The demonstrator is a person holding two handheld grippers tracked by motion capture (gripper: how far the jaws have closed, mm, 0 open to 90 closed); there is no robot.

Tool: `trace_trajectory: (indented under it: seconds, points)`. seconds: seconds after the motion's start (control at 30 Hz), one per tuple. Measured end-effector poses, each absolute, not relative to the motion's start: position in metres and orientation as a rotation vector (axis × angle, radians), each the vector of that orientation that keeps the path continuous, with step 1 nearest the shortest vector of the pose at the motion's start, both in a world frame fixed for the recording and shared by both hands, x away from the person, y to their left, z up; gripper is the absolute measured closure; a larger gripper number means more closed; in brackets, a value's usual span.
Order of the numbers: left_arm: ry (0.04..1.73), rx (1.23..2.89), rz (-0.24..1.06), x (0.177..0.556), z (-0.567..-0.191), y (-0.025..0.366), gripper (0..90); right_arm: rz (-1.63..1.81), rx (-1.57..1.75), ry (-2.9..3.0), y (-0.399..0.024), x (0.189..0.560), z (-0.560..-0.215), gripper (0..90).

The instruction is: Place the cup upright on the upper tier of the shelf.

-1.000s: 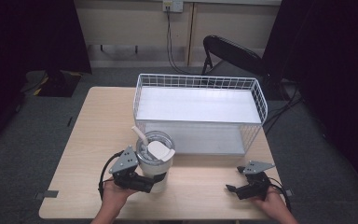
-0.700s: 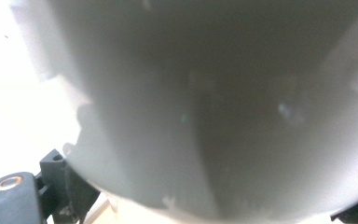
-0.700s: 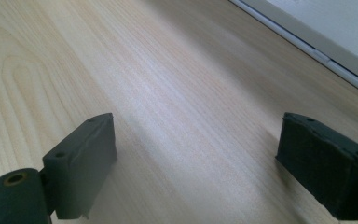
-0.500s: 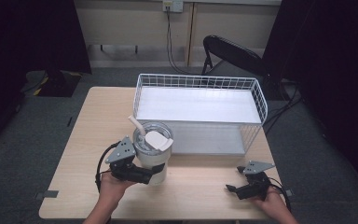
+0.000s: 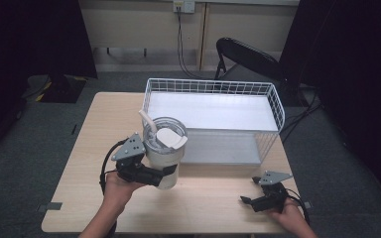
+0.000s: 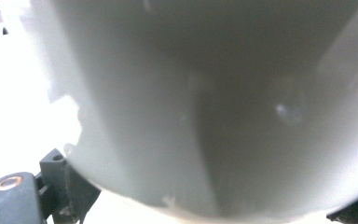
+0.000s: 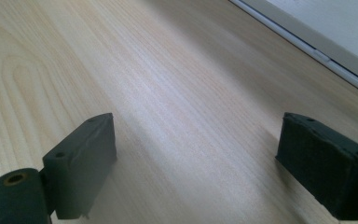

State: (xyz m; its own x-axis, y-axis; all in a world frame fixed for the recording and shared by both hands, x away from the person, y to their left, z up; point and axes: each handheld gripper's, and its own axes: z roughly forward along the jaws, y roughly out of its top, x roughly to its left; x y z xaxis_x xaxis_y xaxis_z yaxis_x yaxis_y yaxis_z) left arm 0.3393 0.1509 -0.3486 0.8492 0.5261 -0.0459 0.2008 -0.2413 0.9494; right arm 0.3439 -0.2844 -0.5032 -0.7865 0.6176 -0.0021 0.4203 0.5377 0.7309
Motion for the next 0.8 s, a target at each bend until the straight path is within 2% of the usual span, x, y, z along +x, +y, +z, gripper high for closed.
trace_trajectory:
  seconds: [0.8]
  points:
    - [0.540, 1.819, 0.330, 0.351, -0.315, 0.148, 9.7, 1.094, 0.868, 2.519, -0.285, 0.344, -0.503, 10.9]
